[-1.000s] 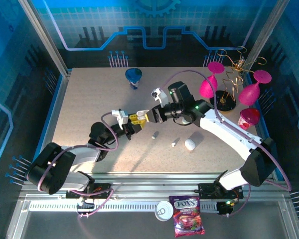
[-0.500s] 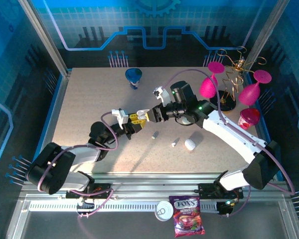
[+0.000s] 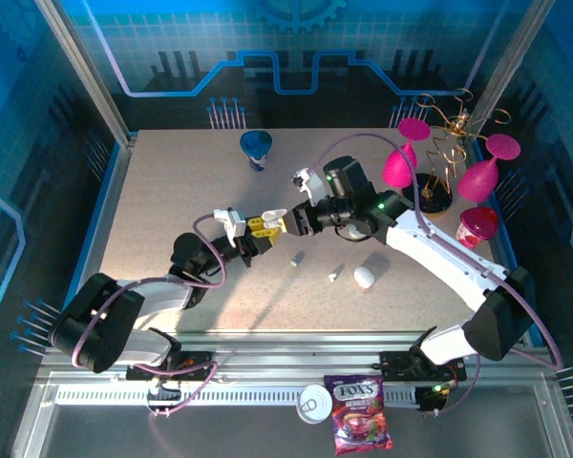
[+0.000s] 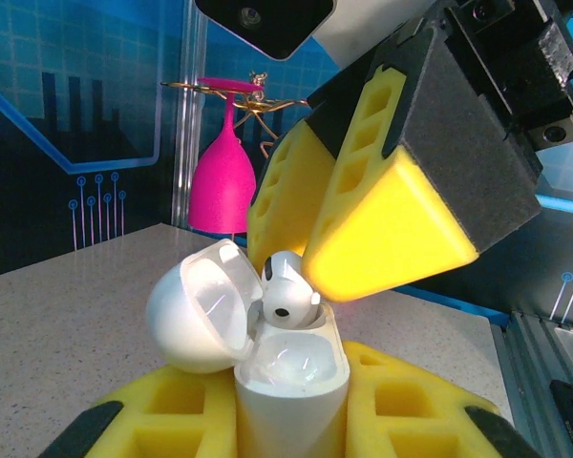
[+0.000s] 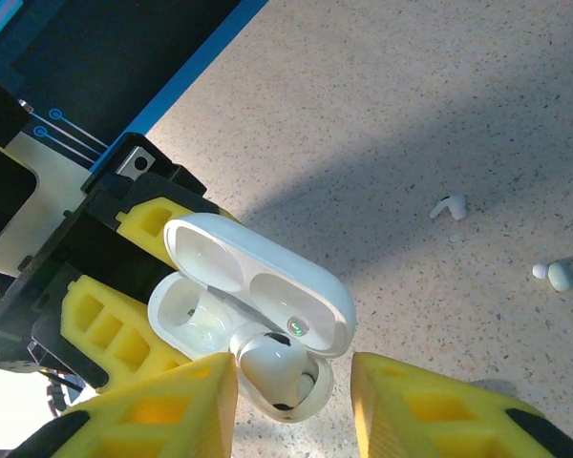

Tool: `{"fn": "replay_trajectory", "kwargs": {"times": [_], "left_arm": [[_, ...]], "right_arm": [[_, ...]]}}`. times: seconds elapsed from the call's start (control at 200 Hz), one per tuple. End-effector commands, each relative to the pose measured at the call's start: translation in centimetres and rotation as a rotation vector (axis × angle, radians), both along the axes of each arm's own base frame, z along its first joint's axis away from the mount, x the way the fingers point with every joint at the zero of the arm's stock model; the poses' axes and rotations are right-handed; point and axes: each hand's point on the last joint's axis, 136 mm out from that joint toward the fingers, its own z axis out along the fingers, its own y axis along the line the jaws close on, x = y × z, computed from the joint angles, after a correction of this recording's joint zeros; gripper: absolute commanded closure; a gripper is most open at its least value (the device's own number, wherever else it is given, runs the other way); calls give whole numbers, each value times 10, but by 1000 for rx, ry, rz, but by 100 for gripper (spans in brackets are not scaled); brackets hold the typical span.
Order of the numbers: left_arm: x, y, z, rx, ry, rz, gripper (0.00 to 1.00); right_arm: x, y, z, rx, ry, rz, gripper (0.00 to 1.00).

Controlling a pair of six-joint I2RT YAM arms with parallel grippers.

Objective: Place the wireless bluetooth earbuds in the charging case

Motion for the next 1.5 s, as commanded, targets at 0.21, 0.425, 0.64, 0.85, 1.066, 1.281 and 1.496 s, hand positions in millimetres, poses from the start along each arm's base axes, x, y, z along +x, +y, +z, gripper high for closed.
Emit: {"fn": "replay_trajectory", "kwargs": {"times": [0.21, 0.425, 0.64, 0.85, 1.066, 1.281, 1.496], "left_arm": [[-2, 2, 14, -11, -71, -14, 100], [-5, 1, 8, 1, -63, -24, 100], [-7, 1, 13, -10, -71, -31, 100], [-8, 2, 13, -5, -70, -26, 100], [-6, 2, 12, -8, -66, -25, 100], [-6, 1, 14, -9, -70, -32, 100], [-5, 1, 11, 8, -73, -21, 100]], "right_arm": [[-5, 10, 27, 75, -21, 27, 65], [-2, 15, 29, 82, -28, 30, 66], [-1, 21, 21, 74, -2, 53, 66], [-5, 27, 15, 76, 14, 87, 66], [-15, 27, 21, 103, 5, 140, 66], [-6, 18, 27, 68, -50, 83, 55], [10, -1, 32, 0, -94, -66, 46]]}}
